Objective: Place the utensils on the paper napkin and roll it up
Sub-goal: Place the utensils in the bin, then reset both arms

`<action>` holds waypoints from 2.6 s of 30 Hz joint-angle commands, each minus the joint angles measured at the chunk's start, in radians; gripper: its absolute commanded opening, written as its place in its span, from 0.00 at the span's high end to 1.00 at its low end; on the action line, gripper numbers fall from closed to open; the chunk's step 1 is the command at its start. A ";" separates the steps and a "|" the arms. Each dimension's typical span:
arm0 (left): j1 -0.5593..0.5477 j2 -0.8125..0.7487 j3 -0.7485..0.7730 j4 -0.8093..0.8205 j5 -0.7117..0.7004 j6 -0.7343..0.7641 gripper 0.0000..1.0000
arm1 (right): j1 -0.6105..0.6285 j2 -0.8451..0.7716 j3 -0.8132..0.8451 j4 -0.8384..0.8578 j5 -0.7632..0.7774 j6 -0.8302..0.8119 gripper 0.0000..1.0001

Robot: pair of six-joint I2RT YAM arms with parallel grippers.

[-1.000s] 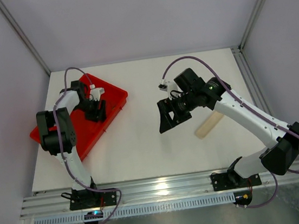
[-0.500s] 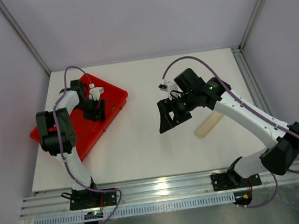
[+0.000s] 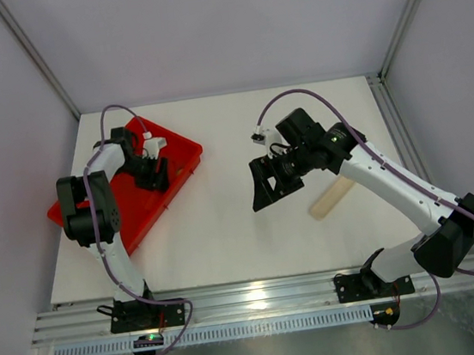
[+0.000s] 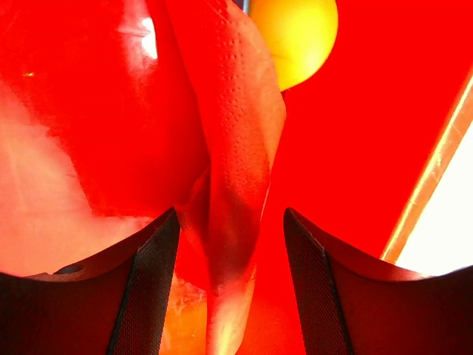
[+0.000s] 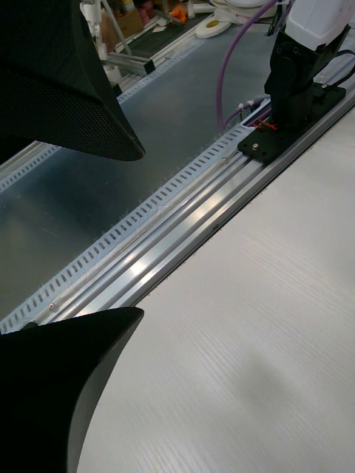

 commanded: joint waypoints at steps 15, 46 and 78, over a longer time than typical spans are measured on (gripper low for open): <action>0.031 -0.100 0.008 0.043 -0.012 -0.006 0.40 | -0.001 -0.021 -0.003 0.007 -0.016 -0.009 0.17; 0.061 -0.119 0.039 0.016 -0.033 -0.002 0.52 | 0.001 -0.017 -0.003 0.011 -0.024 -0.006 0.17; 0.058 0.006 0.054 0.049 -0.150 -0.038 0.62 | 0.001 0.008 0.003 0.011 -0.027 -0.009 0.17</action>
